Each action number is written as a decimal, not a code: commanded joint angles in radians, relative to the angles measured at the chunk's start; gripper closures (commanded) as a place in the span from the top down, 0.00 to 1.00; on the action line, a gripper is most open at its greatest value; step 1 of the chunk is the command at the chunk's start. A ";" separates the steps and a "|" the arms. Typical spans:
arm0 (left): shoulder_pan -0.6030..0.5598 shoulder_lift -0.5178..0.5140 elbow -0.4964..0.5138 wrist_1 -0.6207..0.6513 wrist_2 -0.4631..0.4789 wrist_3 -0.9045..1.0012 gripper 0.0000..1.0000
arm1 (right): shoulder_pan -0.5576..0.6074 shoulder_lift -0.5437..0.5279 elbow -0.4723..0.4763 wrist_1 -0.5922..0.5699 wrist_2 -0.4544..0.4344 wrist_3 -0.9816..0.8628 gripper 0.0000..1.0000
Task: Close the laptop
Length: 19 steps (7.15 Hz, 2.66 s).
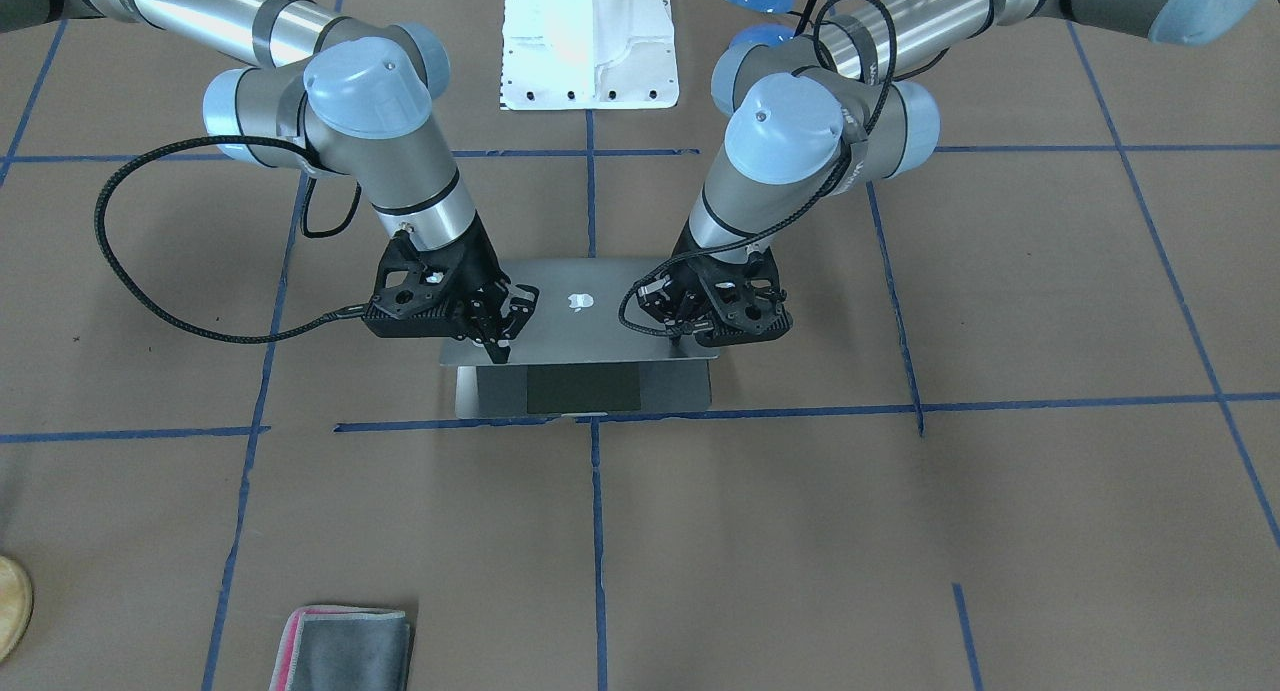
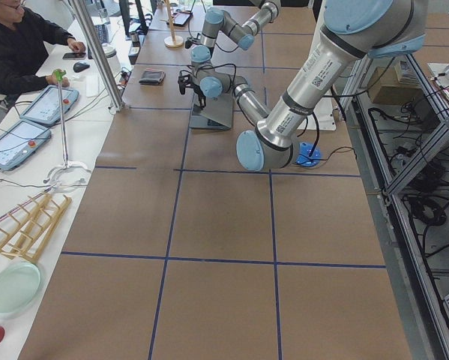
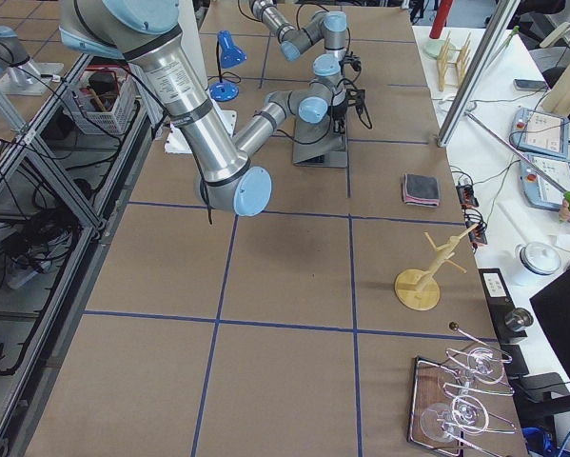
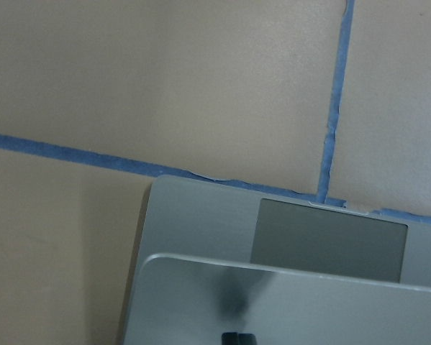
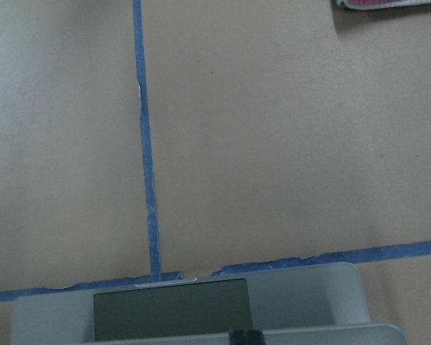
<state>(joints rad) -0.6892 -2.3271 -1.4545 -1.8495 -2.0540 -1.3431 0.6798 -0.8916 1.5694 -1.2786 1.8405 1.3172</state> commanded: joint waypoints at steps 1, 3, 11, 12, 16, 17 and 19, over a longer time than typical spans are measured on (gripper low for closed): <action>-0.001 -0.015 0.084 -0.071 0.000 0.004 0.00 | 0.036 0.014 -0.017 0.001 0.049 -0.019 0.00; -0.001 -0.024 0.152 -0.118 0.000 0.004 0.00 | 0.063 0.014 -0.015 0.001 0.078 -0.039 0.00; -0.045 -0.035 0.197 -0.151 -0.014 0.030 0.05 | 0.133 0.007 0.009 -0.001 0.192 -0.056 0.10; -0.084 -0.020 0.168 -0.143 -0.061 0.038 0.94 | 0.154 -0.004 0.018 -0.005 0.251 -0.059 0.92; -0.336 0.211 -0.031 -0.091 -0.290 0.288 1.00 | 0.207 -0.287 0.283 -0.103 0.279 -0.210 1.00; -0.366 0.291 -0.084 -0.086 -0.287 0.402 1.00 | 0.211 -0.416 0.369 -0.137 0.273 -0.334 1.00; -0.465 0.465 -0.157 -0.085 -0.288 0.610 1.00 | 0.307 -0.684 0.458 -0.125 0.278 -0.621 1.00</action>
<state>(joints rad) -1.0961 -1.9716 -1.5656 -1.9362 -2.3396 -0.8697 0.9256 -1.4173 1.9730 -1.4004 2.1167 0.8757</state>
